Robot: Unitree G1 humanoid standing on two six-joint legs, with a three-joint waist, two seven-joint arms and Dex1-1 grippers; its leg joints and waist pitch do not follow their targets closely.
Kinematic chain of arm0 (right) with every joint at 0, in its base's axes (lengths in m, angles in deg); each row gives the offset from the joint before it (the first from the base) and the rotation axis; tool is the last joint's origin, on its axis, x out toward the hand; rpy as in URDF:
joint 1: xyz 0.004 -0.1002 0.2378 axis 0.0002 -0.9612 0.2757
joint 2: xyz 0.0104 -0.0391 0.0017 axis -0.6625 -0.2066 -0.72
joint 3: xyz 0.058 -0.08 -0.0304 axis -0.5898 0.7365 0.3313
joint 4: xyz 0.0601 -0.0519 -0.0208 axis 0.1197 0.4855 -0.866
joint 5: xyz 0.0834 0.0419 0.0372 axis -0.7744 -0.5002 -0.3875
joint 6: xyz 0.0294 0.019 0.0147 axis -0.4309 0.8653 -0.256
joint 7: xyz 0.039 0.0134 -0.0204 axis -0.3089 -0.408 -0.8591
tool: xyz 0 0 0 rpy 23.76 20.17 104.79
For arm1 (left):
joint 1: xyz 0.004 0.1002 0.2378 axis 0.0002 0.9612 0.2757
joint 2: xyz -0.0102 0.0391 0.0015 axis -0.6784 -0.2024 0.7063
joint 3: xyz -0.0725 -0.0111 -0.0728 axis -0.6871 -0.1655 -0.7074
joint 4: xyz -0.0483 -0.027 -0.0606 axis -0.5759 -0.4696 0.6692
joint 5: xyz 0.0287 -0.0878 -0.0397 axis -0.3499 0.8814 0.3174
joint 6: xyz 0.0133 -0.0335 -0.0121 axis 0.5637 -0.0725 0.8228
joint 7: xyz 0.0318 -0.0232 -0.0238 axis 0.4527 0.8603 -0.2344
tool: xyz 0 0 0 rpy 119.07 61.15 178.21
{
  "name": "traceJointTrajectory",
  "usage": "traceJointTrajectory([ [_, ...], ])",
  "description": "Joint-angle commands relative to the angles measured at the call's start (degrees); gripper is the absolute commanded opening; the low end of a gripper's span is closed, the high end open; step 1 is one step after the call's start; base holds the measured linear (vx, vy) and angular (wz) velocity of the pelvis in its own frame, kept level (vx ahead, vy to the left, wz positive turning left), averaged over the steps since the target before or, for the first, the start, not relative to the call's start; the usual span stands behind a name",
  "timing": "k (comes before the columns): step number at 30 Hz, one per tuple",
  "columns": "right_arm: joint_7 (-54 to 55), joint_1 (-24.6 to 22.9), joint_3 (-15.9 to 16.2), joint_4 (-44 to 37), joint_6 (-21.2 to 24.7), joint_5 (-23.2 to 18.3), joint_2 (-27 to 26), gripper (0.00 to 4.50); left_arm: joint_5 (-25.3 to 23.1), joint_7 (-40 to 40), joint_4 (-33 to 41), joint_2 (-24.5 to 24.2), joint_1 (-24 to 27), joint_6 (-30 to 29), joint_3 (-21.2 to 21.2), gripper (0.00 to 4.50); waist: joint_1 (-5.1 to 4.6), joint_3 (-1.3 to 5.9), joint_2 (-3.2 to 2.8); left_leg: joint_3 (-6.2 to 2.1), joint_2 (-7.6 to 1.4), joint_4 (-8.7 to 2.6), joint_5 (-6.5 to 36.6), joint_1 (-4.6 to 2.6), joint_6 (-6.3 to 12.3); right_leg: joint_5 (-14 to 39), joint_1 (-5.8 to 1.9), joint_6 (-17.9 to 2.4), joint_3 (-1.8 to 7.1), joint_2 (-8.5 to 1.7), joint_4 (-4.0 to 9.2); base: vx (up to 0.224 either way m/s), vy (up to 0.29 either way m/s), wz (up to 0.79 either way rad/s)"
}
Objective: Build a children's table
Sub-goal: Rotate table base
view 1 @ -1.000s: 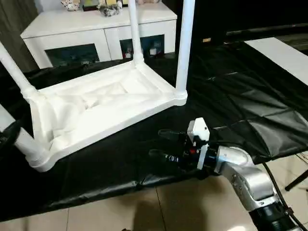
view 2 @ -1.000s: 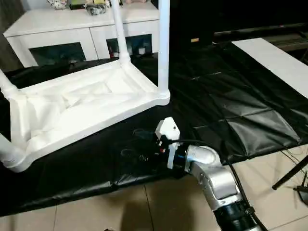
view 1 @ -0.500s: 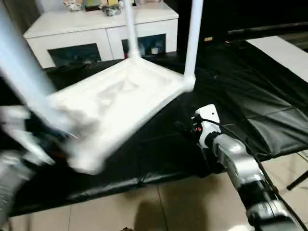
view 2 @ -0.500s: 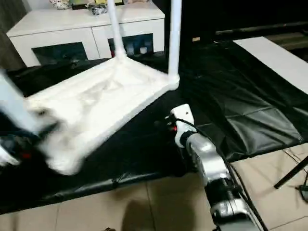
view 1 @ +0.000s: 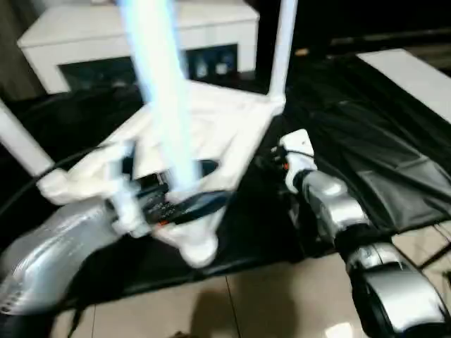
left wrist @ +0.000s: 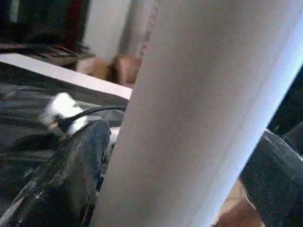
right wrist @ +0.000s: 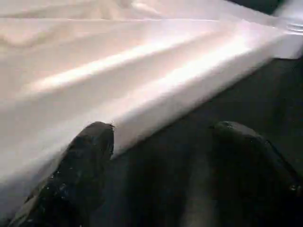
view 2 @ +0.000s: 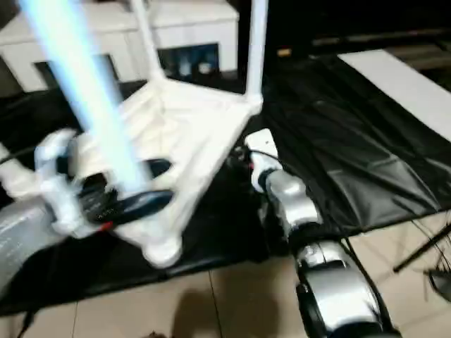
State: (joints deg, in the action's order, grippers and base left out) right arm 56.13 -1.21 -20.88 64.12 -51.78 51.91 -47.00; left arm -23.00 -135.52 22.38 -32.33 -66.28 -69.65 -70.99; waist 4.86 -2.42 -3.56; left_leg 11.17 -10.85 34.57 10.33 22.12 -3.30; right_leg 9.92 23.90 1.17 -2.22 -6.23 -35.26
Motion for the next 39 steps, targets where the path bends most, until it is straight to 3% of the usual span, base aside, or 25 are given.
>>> traceJointTrajectory([
  [1,-2.0,1.6,1.2,2.5,-1.5,1.3,-0.7,3.71,-1.1,-1.5,-0.4,0.5,-1.8,-1.0,2.3,4.45,-0.39,3.6,0.46,-0.22,-1.17,-4.27,15.4,-1.39,-0.95,12.1,-2.51,-13.6,1.06,-0.75,3.25,0.0,0.0,0.0],
  [4,-3.9,2.0,2.0,3.8,-2.8,1.9,-1.7,3.71,-1.8,-2.2,-1.2,1.7,-3.3,-1.4,4.0,4.45,-0.49,3.73,0.49,-0.26,-1.1,-4.19,14.4,-1.22,-0.96,10.2,-2.69,-13.7,1.06,-0.75,3.06,0.0,0.0,0.0],
  [5,-5.3,2.2,2.0,4.4,-4.0,1.9,-2.8,3.71,-2.3,-2.5,-1.9,2.7,-4.4,-1.5,5.2,4.45,-0.41,3.83,-0.43,-0.28,-1.05,-4.1,14.0,-1.41,-1.09,9.3,-2.57,-14.0,1.0,-0.7,2.89,0.0,0.0,0.0],
  [6,-6.3,2.4,1.7,4.9,-4.5,1.5,-3.4,3.71,-2.8,-2.6,-2.4,3.3,-4.9,-1.4,5.9,4.45,-0.62,3.87,-0.21,-0.16,-1.04,-4.09,14.2,-1.42,-0.85,8.8,-2.48,-14.2,0.99,-0.58,3.02,0.0,0.0,0.0],
  [7,-7.7,2.4,1.6,4.9,-5.1,1.2,-4.1,3.71,-3.2,-2.3,-2.9,4.1,-5.6,-1.2,6.6,4.45,-0.49,3.9,-0.3,-0.09,-1.1,-4.01,14.6,-1.63,-0.73,7.6,-2.47,-14.7,0.94,-0.53,3.02,0.0,0.0,0.0],
  [9,-8.7,2.4,1.5,5.1,-5.5,1.1,-4.5,3.71,-3.8,-2.2,-3.6,4.5,-6.2,-0.8,7.0,4.45,-0.51,4.09,-0.67,-0.27,-1.1,-3.94,12.9,-1.22,-0.26,4.7,-2.95,-15.5,0.84,-0.71,2.56,0.0,0.0,0.0],
  [10,-10.4,2.1,1.5,5.0,-5.9,0.9,-5.1,3.71,-4.6,-2.0,-4.7,5.5,-7.0,0.0,7.6,4.45,-0.69,4.11,-0.32,-0.21,-1.07,-3.86,12.3,-1.16,0.38,3.2,-3.0,-16.1,0.76,-0.58,2.55,0.0,0.0,0.0],
  [11,-12.3,1.6,1.9,4.7,-6.4,0.8,-5.8,3.71,-5.5,-2.2,-6.3,6.8,-8.3,0.8,8.4,4.45,-0.65,4.03,-0.98,-0.15,-1.1,-3.84,13.0,-1.32,0.62,3.3,-2.87,-16.5,0.69,-0.6,2.67,0.0,0.0,0.0],
  [13,-13.5,1.3,2.2,4.5,-6.8,0.8,-6.2,3.71,-5.7,-2.6,-7.3,7.6,-9.1,1.2,8.9,4.45,-0.63,4.01,-0.72,-0.17,-1.14,-3.88,13.6,-1.25,0.88,3.9,-3.07,-16.9,0.7,-0.68,2.68,0.0,0.0,0.0],
  [16,-15.7,0.9,2.5,4.6,-8.3,0.6,-7.0,3.71,-7.2,-2.7,-9.0,9.4,-10.6,2.1,9.7,4.45,-0.63,3.96,-0.97,-0.24,-1.21,-3.92,14.4,-1.33,0.79,4.8,-3.09,-17.1,0.67,-0.74,2.81,0.0,0.0,0.0],
  [18,-15.6,1.2,0.5,4.2,-9.2,-0.8,-7.4,3.71,-8.5,-2.1,-10.8,10.7,-11.8,3.1,9.6,4.45,-0.67,3.99,-0.95,-0.32,-1.26,-3.95,14.7,-1.35,0.87,4.9,-3.15,-17.2,0.67,-0.82,2.8,0.0,0.0,0.0],
  [20,-12.1,2.1,-1.2,3.6,-10.4,-0.9,-5.9,3.71,-10.4,-1.2,-12.1,10.3,-12.0,4.7,9.0,4.45,-0.82,3.92,-0.92,-0.43,-1.23,-4.07,14.5,-1.22,1.0,4.9,-3.2,-17.1,0.67,-0.81,2.9,0.0,0.0,0.0],
  [24,-5.1,2.5,-1.7,3.7,-11.5,1.6,-2.1,3.71,-10.3,-0.5,-11.8,9.3,-11.0,5.1,6.8,4.45,-0.9,4.04,-0.92,-0.42,-1.02,-3.88,12.9,-1.36,0.5,4.8,-3.22,-16.8,0.62,-0.74,2.87,0.0,0.0,0.0],
  [26,0.4,2.3,-2.7,4.7,-11.9,2.5,0.6,3.71,-9.4,-0.3,-10.5,8.6,-9.8,4.5,5.2,4.45,-0.99,4.12,-0.32,-0.31,-0.83,-3.7,11.8,-1.22,0.68,4.3,-3.37,-16.7,0.66,-0.66,2.87,0.0,0.0,0.0],
  [27,1.2,2.3,-3.3,4.9,-11.8,2.1,1.1,3.71,-9.3,-0.3,-10.3,8.4,-9.5,4.4,4.9,4.45,-1.02,4.15,-0.4,-0.34,-0.81,-3.67,11.5,-1.15,0.77,4.2,-3.43,-16.7,0.68,-0.75,2.82,0.0,0.0,0.0],
  [28,4.2,1.8,-5.8,6.1,-11.2,0.5,3.6,3.71,-9.3,-0.1,-8.8,7.2,-7.8,4.1,3.8,4.45,-1.2,4.16,0.29,-0.32,-0.87,-3.67,11.2,-0.97,1.24,4.5,-3.54,-16.6,0.73,-0.88,2.85,0.0,0.0,0.0],
  [31,4.8,1.2,-5.9,7.1,-10.4,0.7,5.0,3.71,-9.4,0.2,-7.9,6.6,-6.8,4.0,3.1,4.45,-1.43,4.05,0.21,-0.23,-0.77,-3.53,11.3,-0.92,2.24,6.4,-3.36,-16.2,0.59,-0.68,3.04,0.0,0.0,0.0],
  [35,0.1,-0.6,-4.3,8.6,-9.5,1.8,5.7,3.71,-7.8,1.1,-5.0,5.8,-5.0,3.0,1.1,4.45,-1.81,3.84,0.1,-0.22,-0.95,-3.65,13.1,-0.68,2.19,9.0,-3.36,-15.8,0.51,-0.76,3.24,0.0,0.0,0.0],
  [36,-2.0,-1.1,-4.1,8.7,-9.9,1.6,5.1,3.71,-7.3,1.8,-4.2,5.9,-4.7,2.7,0.5,4.45,-1.9,3.89,-0.08,-0.2,-1.01,-3.59,13.5,-0.74,2.34,9.1,-3.32,-16.1,0.49,-0.81,3.21,0.0,0.0,0.0],
  [38,-4.0,-1.7,-4.4,8.9,-10.9,1.7,3.9,3.71,-7.2,2.6,-3.2,6.1,-4.2,2.4,0.1,4.45,-1.97,3.88,0.28,-0.15,-1.12,-3.61,13.4,-0.65,2.72,8.7,-3.3,-16.8,0.5,-0.77,3.24,0.0,0.0,0.0],
  [39,-4.4,-1.9,-4.3,9.1,-11.2,1.8,3.2,3.71,-7.5,2.9,-2.9,6.0,-3.8,2.4,0.3,4.45,-1.9,3.86,0.02,-0.2,-1.18,-3.6,13.2,-0.64,2.99,8.7,-3.22,-17.1,0.49,-0.79,3.1,0.0,0.0,0.0],
])
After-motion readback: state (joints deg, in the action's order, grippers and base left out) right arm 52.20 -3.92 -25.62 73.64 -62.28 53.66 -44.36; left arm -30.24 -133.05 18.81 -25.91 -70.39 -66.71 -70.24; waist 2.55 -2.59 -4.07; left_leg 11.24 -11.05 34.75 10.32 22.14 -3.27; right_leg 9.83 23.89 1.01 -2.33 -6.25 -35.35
